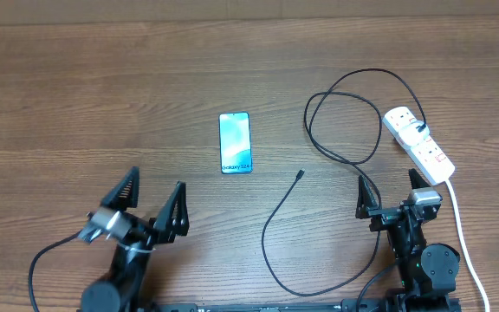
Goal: Plug charger to phone and switch on socket
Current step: 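Move the left gripper over the smartphone and lower it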
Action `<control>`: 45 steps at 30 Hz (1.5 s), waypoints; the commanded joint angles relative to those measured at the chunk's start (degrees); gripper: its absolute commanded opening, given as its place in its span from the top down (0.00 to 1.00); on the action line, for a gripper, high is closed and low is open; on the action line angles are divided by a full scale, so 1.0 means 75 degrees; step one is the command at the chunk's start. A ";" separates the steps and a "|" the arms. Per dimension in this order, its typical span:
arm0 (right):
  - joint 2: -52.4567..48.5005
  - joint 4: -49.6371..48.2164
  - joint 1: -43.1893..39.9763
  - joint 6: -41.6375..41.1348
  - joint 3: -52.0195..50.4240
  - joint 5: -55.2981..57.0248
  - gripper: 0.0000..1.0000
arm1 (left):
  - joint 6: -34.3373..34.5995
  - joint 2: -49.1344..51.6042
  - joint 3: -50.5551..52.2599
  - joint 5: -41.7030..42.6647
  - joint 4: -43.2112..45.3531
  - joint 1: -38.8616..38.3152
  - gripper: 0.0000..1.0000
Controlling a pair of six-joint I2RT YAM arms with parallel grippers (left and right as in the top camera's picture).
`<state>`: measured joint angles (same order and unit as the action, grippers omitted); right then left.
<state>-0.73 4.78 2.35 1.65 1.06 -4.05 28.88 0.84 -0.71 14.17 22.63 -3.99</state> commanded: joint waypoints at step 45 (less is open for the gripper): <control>0.0047 -0.0026 0.0044 -0.0041 -0.0079 0.0020 0.00 | 0.0950 1.5046 -1.4877 -0.2827 -1.3688 -0.3287 0.00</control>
<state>-0.73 4.75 2.35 1.50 1.06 -4.05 33.12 110.02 -111.11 -2.46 -80.82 -28.69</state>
